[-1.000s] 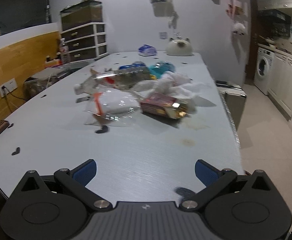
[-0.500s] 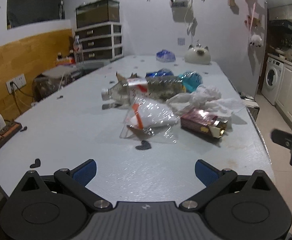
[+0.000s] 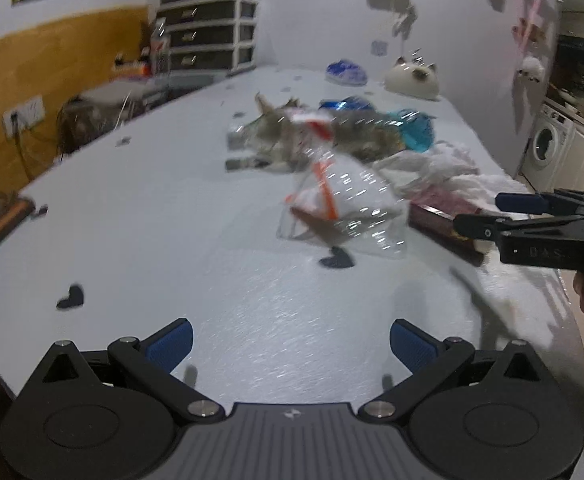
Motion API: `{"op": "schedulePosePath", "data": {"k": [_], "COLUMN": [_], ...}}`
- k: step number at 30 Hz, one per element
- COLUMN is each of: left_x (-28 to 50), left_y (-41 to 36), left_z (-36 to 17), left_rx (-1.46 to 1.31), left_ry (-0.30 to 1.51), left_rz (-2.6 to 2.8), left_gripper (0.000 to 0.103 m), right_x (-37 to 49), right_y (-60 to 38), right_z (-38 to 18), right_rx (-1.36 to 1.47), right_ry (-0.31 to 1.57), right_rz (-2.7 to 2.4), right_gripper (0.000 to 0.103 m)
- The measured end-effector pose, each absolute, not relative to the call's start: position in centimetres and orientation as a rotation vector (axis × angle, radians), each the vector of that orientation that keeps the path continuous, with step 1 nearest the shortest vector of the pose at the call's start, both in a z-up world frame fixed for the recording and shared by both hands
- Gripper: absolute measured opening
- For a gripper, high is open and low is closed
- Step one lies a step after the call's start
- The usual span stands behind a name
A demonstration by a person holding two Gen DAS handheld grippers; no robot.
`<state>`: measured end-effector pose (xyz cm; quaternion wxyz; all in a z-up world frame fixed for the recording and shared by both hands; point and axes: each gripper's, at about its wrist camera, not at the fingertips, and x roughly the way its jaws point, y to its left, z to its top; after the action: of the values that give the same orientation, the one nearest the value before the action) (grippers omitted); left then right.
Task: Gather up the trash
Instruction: 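Move both tools to the table and close the right tool on the red-gold snack wrapper, then grasp the clear plastic bag with the left tool while the right tool holds the wrapper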
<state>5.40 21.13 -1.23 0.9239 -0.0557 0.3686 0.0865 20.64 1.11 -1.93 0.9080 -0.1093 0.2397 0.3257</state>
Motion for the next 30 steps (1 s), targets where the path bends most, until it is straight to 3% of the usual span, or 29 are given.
{"op": "schedulePosePath", "data": {"k": [2,6,21,30], "left_x": [5.5,6.3,14.2,17.7], "left_y": [22.2,23.1,23.4,24.0], "left_z": [-1.3,-1.0,0.8,-0.8], "left_rx": [-0.149,-0.153,-0.203,-0.328], "left_ry": [0.763,0.753,0.640,0.643], "left_rz": [0.176,0.184,-0.052,-0.132], "left_gripper": [0.103,0.103,0.103,0.102], "right_x": [21.8,23.1,18.0,15.3], "right_y": [1.2,1.0,-1.2,-1.5], "right_z": [-2.6,-3.7,-3.6,-2.3], "right_rx": [-0.227,-0.179,-0.129,-0.129], "right_ry": [0.517,0.572,0.558,0.554], "right_rz": [0.671,0.691,0.631,0.773], "right_gripper": [0.075,0.061,0.058,0.058]}}
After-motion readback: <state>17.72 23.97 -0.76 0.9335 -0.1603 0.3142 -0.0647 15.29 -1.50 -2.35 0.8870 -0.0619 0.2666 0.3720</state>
